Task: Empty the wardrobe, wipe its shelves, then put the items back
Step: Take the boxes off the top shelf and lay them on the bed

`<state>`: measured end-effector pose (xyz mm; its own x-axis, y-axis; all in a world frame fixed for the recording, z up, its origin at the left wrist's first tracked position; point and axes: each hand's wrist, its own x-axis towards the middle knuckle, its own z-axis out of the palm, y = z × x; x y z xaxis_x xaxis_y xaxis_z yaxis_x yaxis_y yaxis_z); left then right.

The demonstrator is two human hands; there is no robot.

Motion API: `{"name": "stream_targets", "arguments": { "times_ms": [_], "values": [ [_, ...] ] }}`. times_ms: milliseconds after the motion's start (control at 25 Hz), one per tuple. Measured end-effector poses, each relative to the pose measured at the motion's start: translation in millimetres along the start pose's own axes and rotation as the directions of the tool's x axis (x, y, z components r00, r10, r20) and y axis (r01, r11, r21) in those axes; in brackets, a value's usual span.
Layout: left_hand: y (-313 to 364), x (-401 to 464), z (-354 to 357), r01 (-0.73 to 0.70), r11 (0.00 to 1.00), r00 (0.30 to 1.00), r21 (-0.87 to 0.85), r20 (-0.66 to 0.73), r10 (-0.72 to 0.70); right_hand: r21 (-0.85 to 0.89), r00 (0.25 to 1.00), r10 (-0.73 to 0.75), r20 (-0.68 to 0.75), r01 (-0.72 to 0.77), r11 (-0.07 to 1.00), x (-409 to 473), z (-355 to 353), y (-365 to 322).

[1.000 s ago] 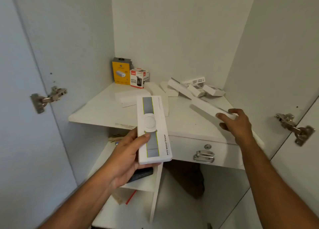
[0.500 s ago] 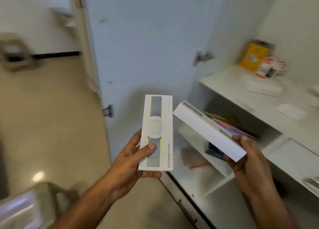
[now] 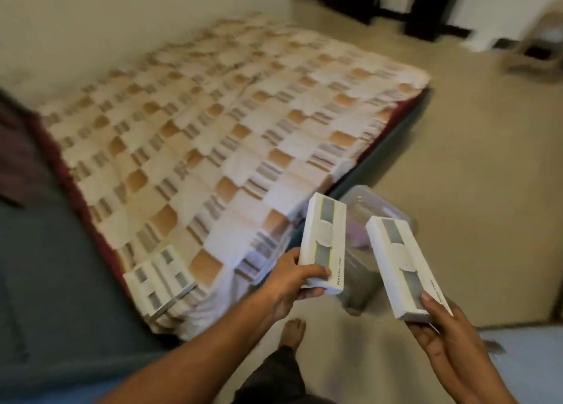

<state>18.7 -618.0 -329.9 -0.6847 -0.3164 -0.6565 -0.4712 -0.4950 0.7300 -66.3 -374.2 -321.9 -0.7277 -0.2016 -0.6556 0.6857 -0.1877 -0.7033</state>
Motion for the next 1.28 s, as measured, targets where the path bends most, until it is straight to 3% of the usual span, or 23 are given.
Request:
{"name": "stream_targets", "arguments": {
  "times_ms": [160,400,560,760,1000,1120,1280],
  "values": [
    [-15,36,-107,-0.001,0.961,0.939,-0.277,-0.331,-0.094,-0.341,0.971,0.197,0.135,-0.141,0.93,64,117,52],
    [-47,103,-257,-0.07,0.851,0.685,-0.521,-0.645,-0.338,-0.63,0.913,0.37,0.174,-0.185,0.754,145,281,145],
    [-77,142,-322,-0.099,0.778,0.622,-0.621,-0.649,-0.439,-0.726,0.871,0.465,0.156,-0.219,0.652,188,360,209],
    [-113,173,-361,-0.216,0.686,0.568,-0.695,-0.661,-0.49,-0.825,0.847,0.519,0.114,-0.21,0.524,228,410,279],
    [-137,209,-362,-0.212,0.642,0.599,-0.737,-0.617,-0.51,-0.854,0.877,0.475,0.074,-0.191,0.485,266,421,333],
    [-143,232,-353,-0.169,0.58,0.54,-0.797,-0.567,-0.621,-0.916,0.903,0.422,0.077,-0.103,0.389,285,411,346],
    [-154,249,-357,-0.111,0.407,0.48,-0.907,-0.407,-0.777,-0.974,0.919,0.38,0.109,0.022,0.225,303,400,358]
  ]
}}
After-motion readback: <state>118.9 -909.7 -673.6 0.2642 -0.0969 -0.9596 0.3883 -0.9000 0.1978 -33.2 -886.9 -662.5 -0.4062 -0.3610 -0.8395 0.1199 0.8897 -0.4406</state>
